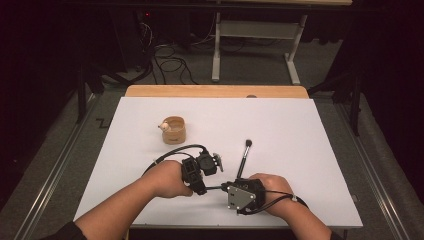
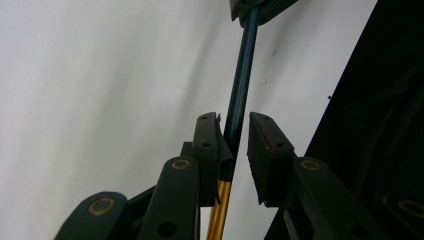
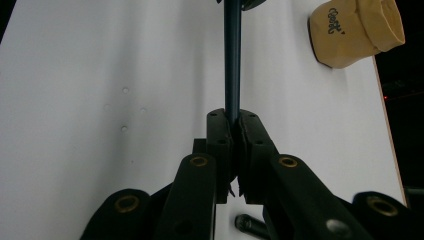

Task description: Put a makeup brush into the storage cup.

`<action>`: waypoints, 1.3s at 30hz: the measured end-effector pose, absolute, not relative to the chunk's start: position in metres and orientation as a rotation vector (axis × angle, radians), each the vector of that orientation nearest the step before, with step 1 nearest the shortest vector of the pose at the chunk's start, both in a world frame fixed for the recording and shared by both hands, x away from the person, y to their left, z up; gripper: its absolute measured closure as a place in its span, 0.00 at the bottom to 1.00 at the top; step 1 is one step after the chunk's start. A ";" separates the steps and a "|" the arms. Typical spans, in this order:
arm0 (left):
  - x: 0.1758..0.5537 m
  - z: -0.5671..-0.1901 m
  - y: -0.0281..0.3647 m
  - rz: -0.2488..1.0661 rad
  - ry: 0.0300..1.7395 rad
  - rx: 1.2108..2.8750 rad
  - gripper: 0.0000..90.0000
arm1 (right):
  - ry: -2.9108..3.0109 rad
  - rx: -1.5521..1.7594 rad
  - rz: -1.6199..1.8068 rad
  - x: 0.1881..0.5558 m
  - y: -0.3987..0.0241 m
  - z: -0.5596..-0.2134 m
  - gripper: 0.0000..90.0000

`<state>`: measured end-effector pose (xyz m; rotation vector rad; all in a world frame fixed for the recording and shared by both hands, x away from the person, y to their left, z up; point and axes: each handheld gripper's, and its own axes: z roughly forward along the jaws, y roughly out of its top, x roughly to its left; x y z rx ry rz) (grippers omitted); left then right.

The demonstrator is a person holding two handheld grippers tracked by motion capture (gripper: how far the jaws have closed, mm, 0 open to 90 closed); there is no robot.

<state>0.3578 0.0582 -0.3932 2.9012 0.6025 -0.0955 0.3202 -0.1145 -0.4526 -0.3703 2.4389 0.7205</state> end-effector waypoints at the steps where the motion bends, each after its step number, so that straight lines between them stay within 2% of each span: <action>1: 0.358 -0.393 0.058 -0.094 0.605 2.900 0.82 | 2.439 -0.373 0.721 0.320 -0.114 -0.453 0.97; 17: 0.360 -0.392 0.063 -0.020 0.676 2.894 0.60 | 2.460 -0.350 0.707 0.321 -0.115 -0.453 0.97; 39: 0.365 -0.401 0.088 0.000 0.793 2.836 0.52 | 2.484 -0.256 0.645 0.339 -0.138 -0.460 0.97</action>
